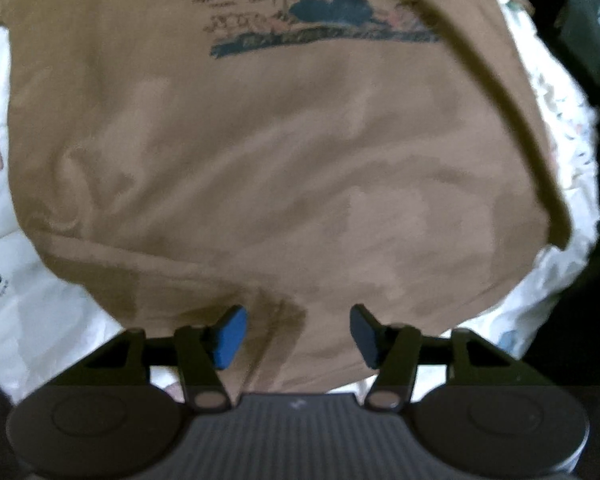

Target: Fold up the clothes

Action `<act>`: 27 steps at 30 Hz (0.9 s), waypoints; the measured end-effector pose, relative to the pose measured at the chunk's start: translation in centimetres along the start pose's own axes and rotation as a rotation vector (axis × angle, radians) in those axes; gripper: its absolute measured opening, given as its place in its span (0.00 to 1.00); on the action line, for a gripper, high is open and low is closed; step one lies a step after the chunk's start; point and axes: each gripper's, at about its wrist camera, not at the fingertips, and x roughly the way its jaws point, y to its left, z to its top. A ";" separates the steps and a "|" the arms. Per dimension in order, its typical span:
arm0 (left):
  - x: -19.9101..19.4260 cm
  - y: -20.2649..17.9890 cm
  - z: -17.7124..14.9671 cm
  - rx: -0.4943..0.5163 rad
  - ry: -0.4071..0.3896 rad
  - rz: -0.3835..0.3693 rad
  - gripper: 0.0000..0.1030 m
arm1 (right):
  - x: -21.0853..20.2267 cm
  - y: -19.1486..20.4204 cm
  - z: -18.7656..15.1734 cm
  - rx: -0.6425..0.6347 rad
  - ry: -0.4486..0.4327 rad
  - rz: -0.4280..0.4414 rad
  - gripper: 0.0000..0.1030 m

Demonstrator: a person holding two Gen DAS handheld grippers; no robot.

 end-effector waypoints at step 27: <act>-2.0 7.2 -7.0 -0.142 0.009 0.089 0.01 | 1.8 -0.4 1.0 0.007 0.071 0.088 0.34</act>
